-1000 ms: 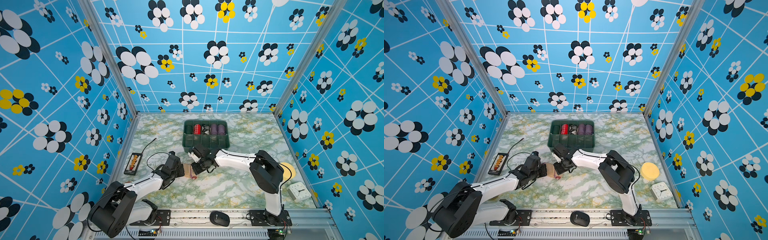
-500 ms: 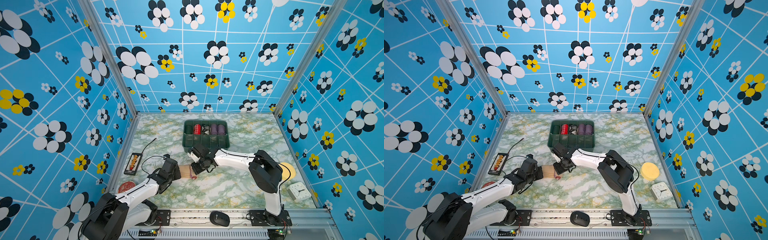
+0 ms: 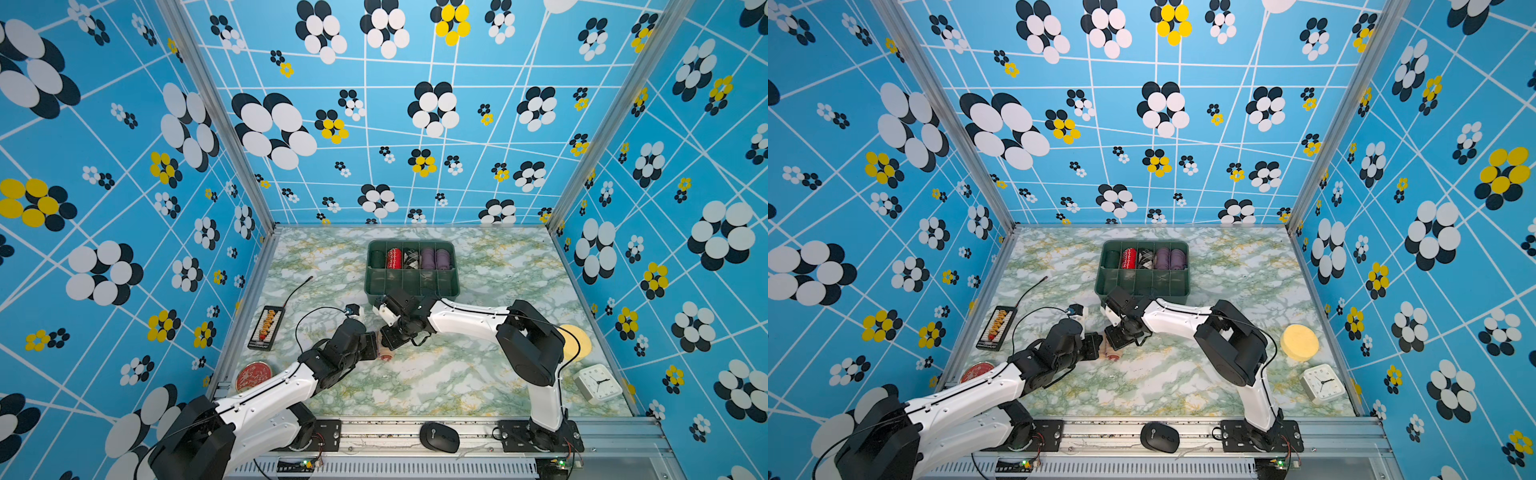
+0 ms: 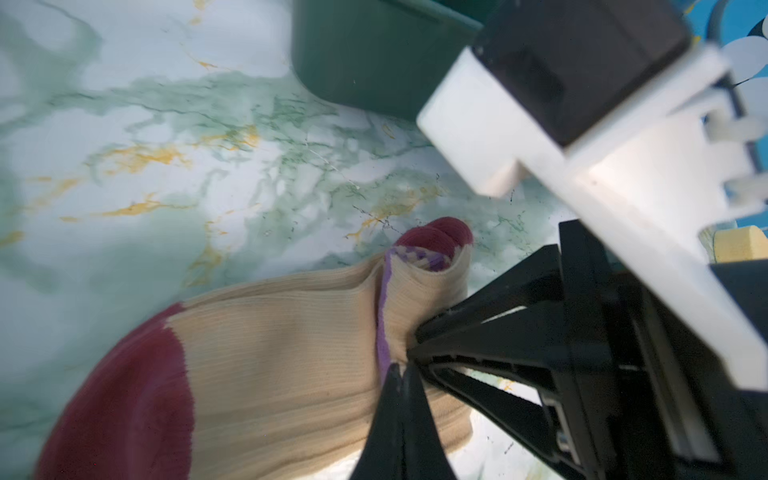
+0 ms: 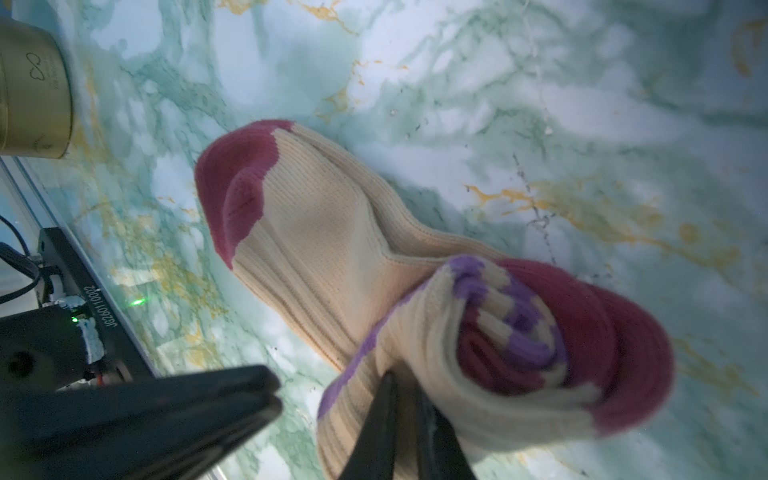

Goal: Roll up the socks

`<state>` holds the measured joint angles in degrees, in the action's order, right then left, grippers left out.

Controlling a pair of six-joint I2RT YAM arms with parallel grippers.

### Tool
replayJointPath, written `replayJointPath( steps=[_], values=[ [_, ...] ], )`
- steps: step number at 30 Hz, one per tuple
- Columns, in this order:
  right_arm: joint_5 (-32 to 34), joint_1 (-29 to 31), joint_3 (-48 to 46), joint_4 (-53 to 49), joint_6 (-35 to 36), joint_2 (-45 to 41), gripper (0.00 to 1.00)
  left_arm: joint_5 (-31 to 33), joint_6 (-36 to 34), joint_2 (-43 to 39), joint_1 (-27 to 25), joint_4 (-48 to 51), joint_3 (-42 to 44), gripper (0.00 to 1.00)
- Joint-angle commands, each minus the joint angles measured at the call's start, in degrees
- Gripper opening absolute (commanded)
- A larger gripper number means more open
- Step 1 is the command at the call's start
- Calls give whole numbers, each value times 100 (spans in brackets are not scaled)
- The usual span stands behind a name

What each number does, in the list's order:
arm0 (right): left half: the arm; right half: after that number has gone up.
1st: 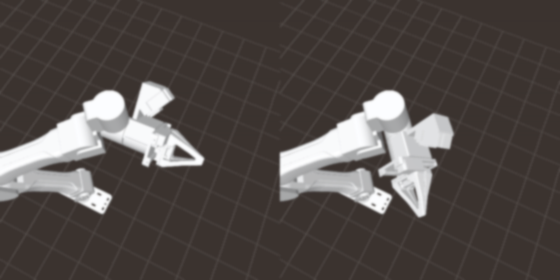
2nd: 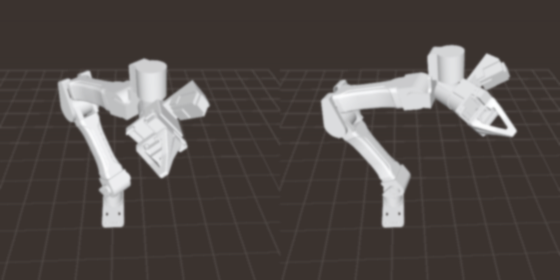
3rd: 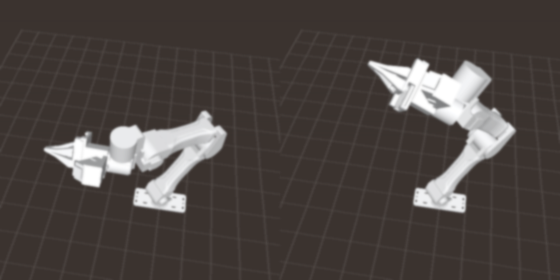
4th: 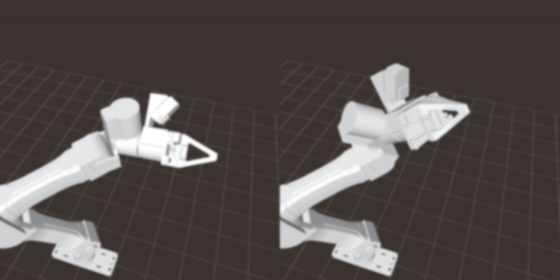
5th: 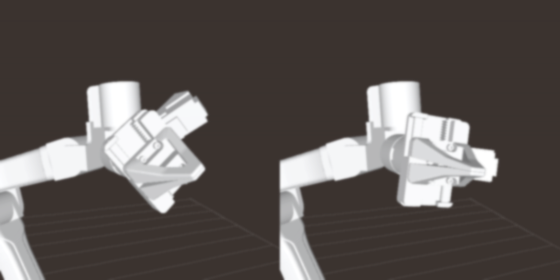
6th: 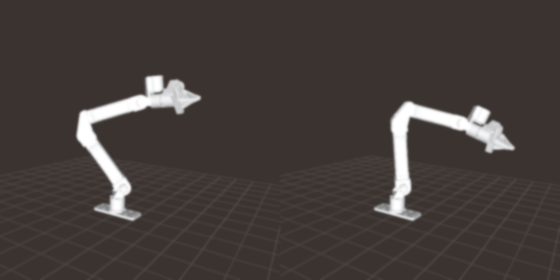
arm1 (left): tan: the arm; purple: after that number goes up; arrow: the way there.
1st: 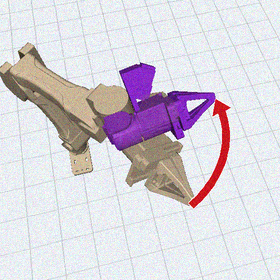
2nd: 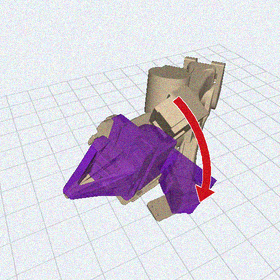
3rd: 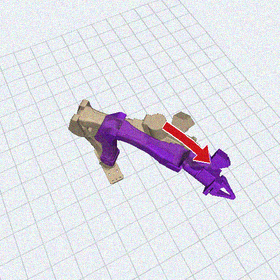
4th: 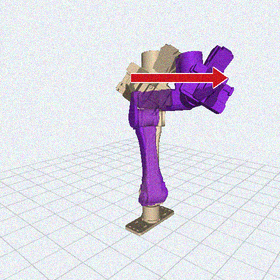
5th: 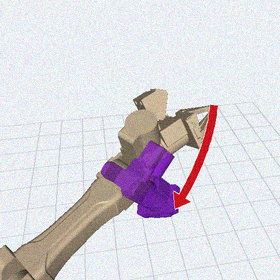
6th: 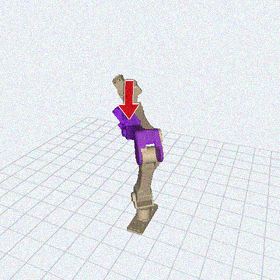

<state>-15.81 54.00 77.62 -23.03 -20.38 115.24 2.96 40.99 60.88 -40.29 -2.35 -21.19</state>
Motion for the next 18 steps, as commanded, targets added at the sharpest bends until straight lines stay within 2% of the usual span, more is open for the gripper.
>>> replayJointPath(
  steps=[1, 18],
  values=[
    [-67, 166, -570, -1082, -128, 737, 15, -98, 120, 261, -118, -383, -23, 1],
    [-89, 123, -640, -1021, -221, 821, 15, -523, 293, 968, -225, -671, -42, 0]
  ],
)
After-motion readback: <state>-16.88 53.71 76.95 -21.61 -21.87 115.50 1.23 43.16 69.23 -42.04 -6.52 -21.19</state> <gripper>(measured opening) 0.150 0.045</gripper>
